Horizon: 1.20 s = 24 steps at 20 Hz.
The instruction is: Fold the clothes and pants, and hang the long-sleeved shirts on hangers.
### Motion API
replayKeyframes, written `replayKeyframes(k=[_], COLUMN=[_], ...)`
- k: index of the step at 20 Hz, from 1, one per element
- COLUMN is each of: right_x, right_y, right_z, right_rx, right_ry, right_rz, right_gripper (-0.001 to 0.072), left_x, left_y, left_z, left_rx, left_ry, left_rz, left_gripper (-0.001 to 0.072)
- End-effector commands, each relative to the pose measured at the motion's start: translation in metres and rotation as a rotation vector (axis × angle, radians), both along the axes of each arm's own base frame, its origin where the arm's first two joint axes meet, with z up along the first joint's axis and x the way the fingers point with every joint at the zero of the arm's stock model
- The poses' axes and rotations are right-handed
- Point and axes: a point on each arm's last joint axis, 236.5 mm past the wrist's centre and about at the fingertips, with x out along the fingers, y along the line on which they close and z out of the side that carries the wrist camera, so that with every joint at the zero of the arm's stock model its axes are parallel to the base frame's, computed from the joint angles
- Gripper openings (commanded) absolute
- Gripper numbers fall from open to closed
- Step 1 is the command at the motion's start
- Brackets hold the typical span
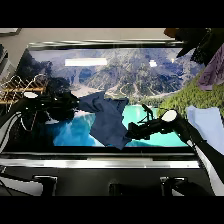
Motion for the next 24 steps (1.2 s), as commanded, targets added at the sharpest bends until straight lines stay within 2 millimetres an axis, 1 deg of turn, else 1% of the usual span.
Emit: replayKeyframes(k=[1, 5, 6, 7, 8, 9, 10, 11, 12, 13, 14, 15, 16, 17, 18, 19, 20, 21, 22, 23, 24], right_x=[-0.005, -0.008, -0.008, -0.008, -0.008, -0.007, -0.006, -0.002, 0.005, 0.016, 0.029, 0.045, 0.062, 0.077, 0.088, 0.096, 0.098, 0.096, 0.091, 0.081, 0.069], right_y=[0.001, 0.002, 0.003, 0.003, 0.004, 0.004, 0.005, 0.004, 0.003, 0.0, -0.005, -0.01, -0.015, -0.021, -0.026, -0.033, -0.04, -0.048, -0.056, -0.063, -0.068], right_z=[0.001, 0.003, 0.003, 0.004, 0.004, 0.005, 0.007, 0.01, 0.017, 0.027, 0.039, 0.059, 0.087, 0.121, 0.157, 0.198, 0.235, 0.275, 0.309, 0.344, 0.372], right_rx=[0.006, 0.011, 0.015, 0.018, 0.02, 0.024, 0.028, 0.028, 0.02, 0.0, -0.031, -0.055, -0.082, -0.108, -0.131, -0.154, -0.175, -0.196, -0.214, -0.22, -0.22], right_ry=[0.015, 0.038, 0.04, 0.041, 0.041, 0.04, 0.03, 0.002, -0.049, -0.117, -0.2, -0.297, -0.414, -0.535, -0.649, -0.769, -0.873, -0.979, -1.069, -1.157, -1.229], right_rz=[0.015, 0.008, 0.007, 0.006, 0.004, 0.002, 0.001, 0.007, 0.013, 0.017, 0.023, 0.024, 0.024, 0.023, 0.021, 0.015, 0.007, -0.005, -0.021, -0.041, -0.059], right_gripper=[0.0029, 0.0029, 0.0029, 0.0029, 0.0029, 0.0029, 0.0029, 0.0028, 0.0028, 0.0028, 0.0028, 0.0027, 0.0027, 0.0027, 0.0027, 0.0027, 0.0027, 0.0027, 0.0027, 0.0028, 0.0028], left_x=[0.006, 0.004, 0.004, 0.004, 0.006, 0.008, 0.01, 0.015, 0.021, 0.028, 0.035, 0.041, 0.046, 0.048, 0.05, 0.05, 0.047, 0.042, 0.035, 0.024, 0.011], left_y=[-0.014, -0.02, -0.022, -0.024, -0.028, -0.032, -0.037, -0.042, -0.044, -0.043, -0.042, -0.038, -0.034, -0.028, -0.018, -0.005, 0.01, 0.024, 0.039, 0.052, 0.063], left_z=[-0.02, -0.039, -0.041, -0.042, -0.039, -0.035, -0.027, -0.014, 0.001, 0.021, 0.045, 0.07, 0.099, 0.126, 0.154, 0.178, 0.207, 0.235, 0.267, 0.299, 0.331], left_rx=[-0.004, 0.003, 0.003, 0.009, 0.0, -0.01, -0.029, -0.055, -0.07, -0.076, -0.08, -0.079, -0.066, -0.036, 0.019, 0.089, 0.172, 0.252, 0.334, 0.391, 0.433], left_ry=[-0.004, 0.029, 0.031, 0.026, 0.022, 0.005, -0.017, -0.048, -0.079, -0.124, -0.179, -0.232, -0.296, -0.349, -0.396, -0.436, -0.475, -0.514, -0.561, -0.612, -0.659], left_rz=[0.003, 0.003, 0.002, 0.001, 0.004, -0.005, -0.019, -0.034, -0.041, -0.055, -0.075, -0.087, -0.104, -0.113, -0.111, -0.097, -0.071, -0.037, 0.007, 0.052, 0.106], left_gripper=[0.069, 0.0689, 0.0669, 0.0666, 0.0579, 0.0389, 0.0165, 0.0015, 0.0013, 0.0013, 0.0012, 0.0012, 0.0012, 0.0012, 0.0011, 0.0011, 0.0011, 0.0011, 0.0011, 0.0011, 0.0011])
